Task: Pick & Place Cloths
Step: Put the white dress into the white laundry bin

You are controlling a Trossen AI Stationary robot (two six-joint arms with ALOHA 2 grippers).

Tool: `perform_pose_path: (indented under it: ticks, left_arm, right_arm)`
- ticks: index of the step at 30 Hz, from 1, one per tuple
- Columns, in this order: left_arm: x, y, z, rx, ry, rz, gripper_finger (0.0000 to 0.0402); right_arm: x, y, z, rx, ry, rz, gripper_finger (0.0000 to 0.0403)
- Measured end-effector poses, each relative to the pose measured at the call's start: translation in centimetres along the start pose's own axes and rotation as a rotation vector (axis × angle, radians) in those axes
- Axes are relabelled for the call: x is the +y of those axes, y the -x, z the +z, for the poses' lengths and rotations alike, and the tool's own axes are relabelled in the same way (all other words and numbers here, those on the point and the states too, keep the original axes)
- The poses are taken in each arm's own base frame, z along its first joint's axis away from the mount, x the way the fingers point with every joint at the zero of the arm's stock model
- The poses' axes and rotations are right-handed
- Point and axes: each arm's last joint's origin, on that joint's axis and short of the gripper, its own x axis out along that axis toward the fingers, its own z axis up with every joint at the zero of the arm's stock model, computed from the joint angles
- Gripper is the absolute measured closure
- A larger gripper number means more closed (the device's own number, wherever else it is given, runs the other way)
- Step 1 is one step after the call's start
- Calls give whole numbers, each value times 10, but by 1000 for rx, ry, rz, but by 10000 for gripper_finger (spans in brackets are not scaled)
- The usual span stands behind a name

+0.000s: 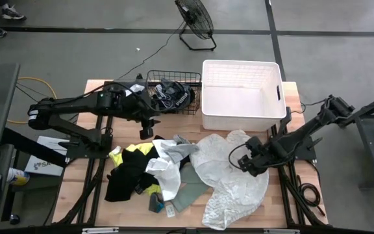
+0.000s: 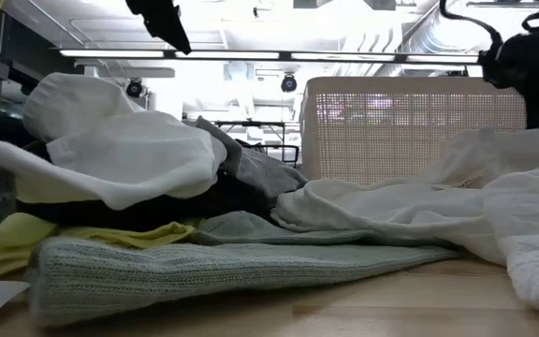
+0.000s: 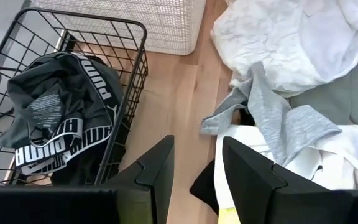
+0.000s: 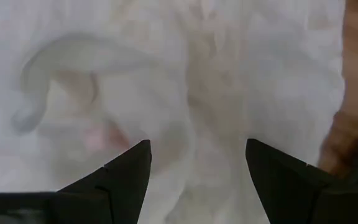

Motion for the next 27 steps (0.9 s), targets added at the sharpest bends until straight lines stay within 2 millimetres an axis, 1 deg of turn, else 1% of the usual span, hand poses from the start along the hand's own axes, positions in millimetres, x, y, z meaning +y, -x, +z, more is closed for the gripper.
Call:
perform_pose_path:
  ticks: [4,6,10,14,17,19,22,27]
  left_arm:
    - [0,0,0,1,3,-13,270]
    - [0,0,-1,6,11,-13,270]
    - [0,0,-1,13,18,-13,270]
    - [-1,0,-1,15,20,-25,270]
    - [-1,0,-1,15,21,-36,270]
    - [-1,0,-1,15,21,-36,270]
    - [-1,0,-1,15,22,-36,270]
    - [-1,0,-2,16,21,-36,270]
  right_arm:
    - [5,-11,2,-18,-11,-42,147]
    - [9,-16,4,-20,-9,-42,137]
    - [17,-25,5,-25,15,-30,97]
    - [20,-33,9,-38,11,-53,49]
    - [21,-40,12,-39,-6,-83,31]
    - [23,-45,14,-36,-20,-97,28]
    - [27,-54,17,-23,-39,-105,37]
    - [31,-68,17,23,-43,-134,77]
